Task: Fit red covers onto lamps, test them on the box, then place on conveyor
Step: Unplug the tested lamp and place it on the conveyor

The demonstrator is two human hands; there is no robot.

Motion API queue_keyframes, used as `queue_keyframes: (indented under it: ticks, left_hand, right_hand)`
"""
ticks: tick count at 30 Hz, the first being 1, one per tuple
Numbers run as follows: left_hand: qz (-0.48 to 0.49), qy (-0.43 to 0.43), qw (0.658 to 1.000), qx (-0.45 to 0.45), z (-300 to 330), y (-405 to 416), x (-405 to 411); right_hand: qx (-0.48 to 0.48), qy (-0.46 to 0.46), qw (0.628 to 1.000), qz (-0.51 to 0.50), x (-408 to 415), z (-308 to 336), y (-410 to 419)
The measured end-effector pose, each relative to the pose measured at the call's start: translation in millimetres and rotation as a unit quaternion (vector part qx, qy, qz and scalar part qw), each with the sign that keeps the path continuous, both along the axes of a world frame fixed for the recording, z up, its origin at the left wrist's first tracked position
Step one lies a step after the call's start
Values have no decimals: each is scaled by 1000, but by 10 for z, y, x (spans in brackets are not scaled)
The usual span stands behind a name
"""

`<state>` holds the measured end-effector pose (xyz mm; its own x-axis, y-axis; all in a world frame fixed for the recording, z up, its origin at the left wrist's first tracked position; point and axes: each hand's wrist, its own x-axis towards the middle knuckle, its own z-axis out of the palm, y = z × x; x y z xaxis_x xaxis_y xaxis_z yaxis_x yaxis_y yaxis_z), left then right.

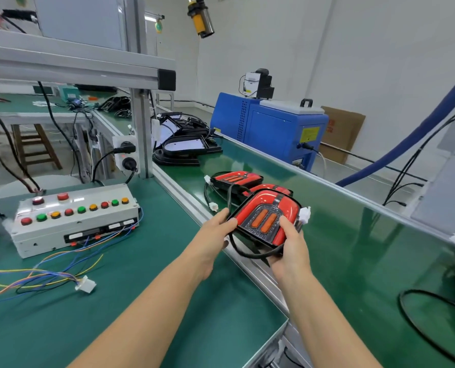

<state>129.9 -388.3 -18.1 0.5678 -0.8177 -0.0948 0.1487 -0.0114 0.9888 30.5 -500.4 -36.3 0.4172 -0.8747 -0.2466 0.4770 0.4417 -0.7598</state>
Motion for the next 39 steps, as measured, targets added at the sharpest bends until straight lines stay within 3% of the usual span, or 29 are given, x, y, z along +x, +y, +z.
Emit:
queue_keyframes:
  ticks: [8,16,22,26,33,39]
  left_hand:
    - [-40,-71,994,70,-143,5,-81]
    - [1,-190,972,141,-380,165,81]
    - [20,-309,932,190,-453,294,169]
    - [8,-380,896,229,-453,311,143]
    - [1,-426,868,255,-458,316,130]
    - [-9,-456,847,275,-515,298,170]
  right_hand:
    - [3,34,994,-99,-150,51,-447]
    - [34,59,986,-155,-280,9,-820]
    - [40,115,984,-133,-244,12,-951]
    - [10,229,966,-123,-249,26,-1033]
    - [-122,508,844,-122,-294,-47,-1125]
    - [-274,699,655,-84,-280,54,-987]
